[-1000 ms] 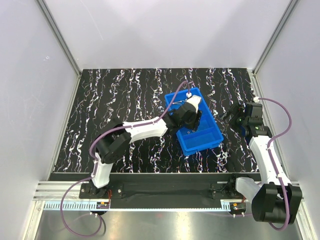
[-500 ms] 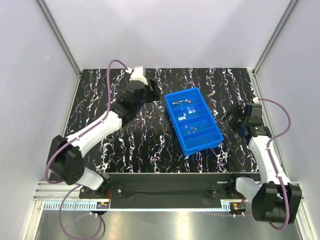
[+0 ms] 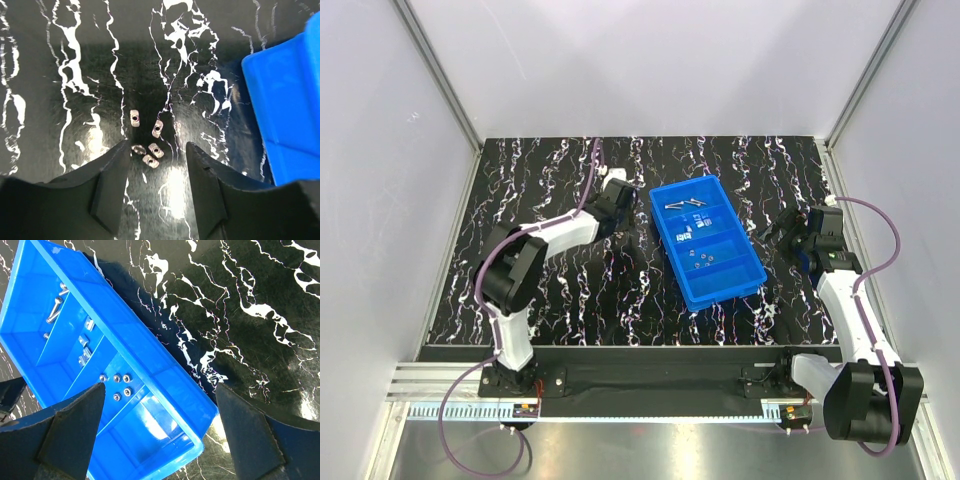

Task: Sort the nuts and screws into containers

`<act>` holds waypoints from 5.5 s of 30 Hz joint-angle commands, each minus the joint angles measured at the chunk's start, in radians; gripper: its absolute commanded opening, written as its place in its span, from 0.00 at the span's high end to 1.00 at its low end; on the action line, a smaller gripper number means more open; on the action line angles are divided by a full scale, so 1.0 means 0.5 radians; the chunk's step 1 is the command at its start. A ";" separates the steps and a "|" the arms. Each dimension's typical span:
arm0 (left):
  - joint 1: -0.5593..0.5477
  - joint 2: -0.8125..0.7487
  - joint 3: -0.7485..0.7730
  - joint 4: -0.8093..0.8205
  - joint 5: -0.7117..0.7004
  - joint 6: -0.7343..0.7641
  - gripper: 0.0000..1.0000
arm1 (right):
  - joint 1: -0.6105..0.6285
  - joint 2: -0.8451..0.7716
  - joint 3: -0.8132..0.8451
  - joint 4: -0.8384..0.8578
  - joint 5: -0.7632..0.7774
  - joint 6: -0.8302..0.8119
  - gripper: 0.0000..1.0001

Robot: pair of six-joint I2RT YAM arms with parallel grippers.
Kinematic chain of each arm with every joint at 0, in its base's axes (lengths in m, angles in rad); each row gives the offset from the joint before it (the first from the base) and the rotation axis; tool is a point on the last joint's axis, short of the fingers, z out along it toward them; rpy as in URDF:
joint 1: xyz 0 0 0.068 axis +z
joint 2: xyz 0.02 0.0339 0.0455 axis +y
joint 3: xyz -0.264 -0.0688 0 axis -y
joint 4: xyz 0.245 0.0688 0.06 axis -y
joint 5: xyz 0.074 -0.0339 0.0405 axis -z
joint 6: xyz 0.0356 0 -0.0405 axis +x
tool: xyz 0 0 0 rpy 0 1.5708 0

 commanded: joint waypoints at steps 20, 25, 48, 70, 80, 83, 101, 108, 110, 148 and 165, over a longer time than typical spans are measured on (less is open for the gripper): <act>0.002 0.323 0.274 0.006 -0.010 0.081 0.62 | 0.006 0.018 0.026 0.044 -0.008 -0.018 0.00; -0.001 0.348 0.262 -0.009 -0.007 0.075 0.69 | 0.009 0.003 0.023 0.032 0.001 -0.021 0.00; -0.068 -0.376 -0.143 0.313 0.162 -0.042 0.95 | 0.006 0.012 0.032 0.026 0.007 0.006 0.00; -0.939 -0.174 0.161 0.595 0.542 0.096 0.94 | 0.006 -0.138 -0.042 -0.063 0.185 0.006 0.00; -1.026 -0.027 0.108 0.595 0.552 0.206 0.93 | 0.006 -0.104 -0.042 -0.039 0.148 0.016 0.00; -1.026 -0.002 0.127 0.565 0.494 0.240 0.80 | 0.006 -0.107 -0.042 -0.042 0.145 0.013 0.00; -0.296 -0.647 -0.060 0.032 -0.095 -0.094 0.31 | 0.006 -0.092 -0.060 0.041 0.065 0.010 0.00; 0.002 -0.380 -0.058 0.025 -0.120 -0.085 0.36 | 0.006 -0.077 -0.057 0.050 0.056 0.010 0.00; 0.030 -0.230 0.013 -0.042 -0.148 -0.079 0.39 | 0.009 -0.068 -0.054 0.050 0.065 0.006 0.00; 0.122 0.369 0.265 -0.095 -0.105 -0.021 0.89 | 0.009 -0.034 0.001 0.010 0.084 0.006 0.00; -0.129 -0.520 -0.171 0.393 0.165 0.010 0.96 | 0.006 -0.052 0.020 -0.072 0.157 0.034 0.00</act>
